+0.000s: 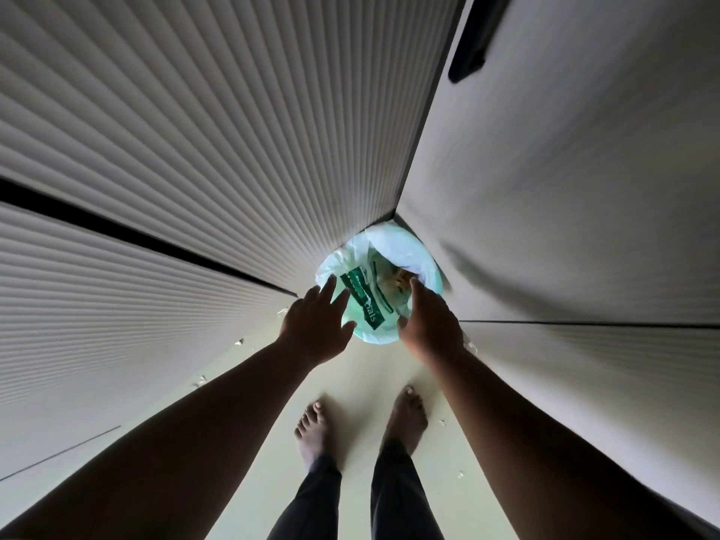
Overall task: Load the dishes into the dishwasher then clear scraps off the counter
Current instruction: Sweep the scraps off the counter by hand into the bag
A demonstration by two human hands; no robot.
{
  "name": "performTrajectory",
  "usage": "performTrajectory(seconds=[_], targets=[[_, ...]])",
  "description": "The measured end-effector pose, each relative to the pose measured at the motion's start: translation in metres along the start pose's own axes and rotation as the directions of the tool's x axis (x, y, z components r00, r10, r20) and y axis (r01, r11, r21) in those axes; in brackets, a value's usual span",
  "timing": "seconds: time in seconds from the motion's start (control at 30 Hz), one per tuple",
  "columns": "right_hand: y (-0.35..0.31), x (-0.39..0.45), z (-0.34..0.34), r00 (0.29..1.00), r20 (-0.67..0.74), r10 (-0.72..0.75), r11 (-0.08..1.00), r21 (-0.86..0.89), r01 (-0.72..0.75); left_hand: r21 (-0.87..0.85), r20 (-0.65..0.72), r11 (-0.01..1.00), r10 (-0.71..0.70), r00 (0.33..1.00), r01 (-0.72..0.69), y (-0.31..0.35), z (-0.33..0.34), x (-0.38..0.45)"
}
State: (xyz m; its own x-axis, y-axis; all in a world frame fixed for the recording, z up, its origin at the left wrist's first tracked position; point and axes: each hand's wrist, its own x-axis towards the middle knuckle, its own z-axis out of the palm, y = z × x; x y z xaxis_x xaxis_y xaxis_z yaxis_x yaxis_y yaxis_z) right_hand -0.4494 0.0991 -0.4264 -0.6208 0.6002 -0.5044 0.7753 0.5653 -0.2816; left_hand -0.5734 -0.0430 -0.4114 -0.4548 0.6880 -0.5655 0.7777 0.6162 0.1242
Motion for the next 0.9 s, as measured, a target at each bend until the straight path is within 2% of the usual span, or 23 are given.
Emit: performTrajectory(seconds=[0.1,0.27,0.37,0.47,0.63,0.73,0.9], targets=[[-0.001,-0.040,-0.022,0.999,0.003,-0.043,0.994,-0.096,0.043,0.022,0.008,1.000,0.015,1.000,-0.015,0.005,-0.024,-0.033],[-0.012,-0.106,-0.083,0.992,-0.051,-0.119,0.979,-0.173,0.108,0.053,-0.090,0.986,0.160,0.983,-0.156,0.019,-0.094,-0.105],[-0.040,-0.144,-0.145,0.971,-0.113,-0.209,0.964,-0.190,0.185,0.084,-0.212,0.952,0.305,0.928,-0.294,0.038,-0.158,-0.153],[-0.069,-0.165,-0.203,0.901,-0.245,-0.358,0.916,-0.278,0.288,0.158,-0.330,0.916,0.401,0.855,-0.369,0.057,-0.222,-0.187],[-0.131,-0.193,-0.311,0.778,-0.455,-0.434,0.893,-0.335,0.302,0.130,-0.506,0.934,0.352,0.787,-0.334,0.065,-0.330,-0.217],[-0.162,-0.213,-0.366,0.734,-0.499,-0.461,0.881,-0.356,0.312,0.156,-0.630,0.946,0.318,0.709,-0.286,0.063,-0.389,-0.244],[-0.188,-0.230,-0.434,0.728,-0.545,-0.415,0.907,-0.309,0.286,0.137,-0.696,0.974,0.225,0.682,-0.182,0.048,-0.444,-0.250]])
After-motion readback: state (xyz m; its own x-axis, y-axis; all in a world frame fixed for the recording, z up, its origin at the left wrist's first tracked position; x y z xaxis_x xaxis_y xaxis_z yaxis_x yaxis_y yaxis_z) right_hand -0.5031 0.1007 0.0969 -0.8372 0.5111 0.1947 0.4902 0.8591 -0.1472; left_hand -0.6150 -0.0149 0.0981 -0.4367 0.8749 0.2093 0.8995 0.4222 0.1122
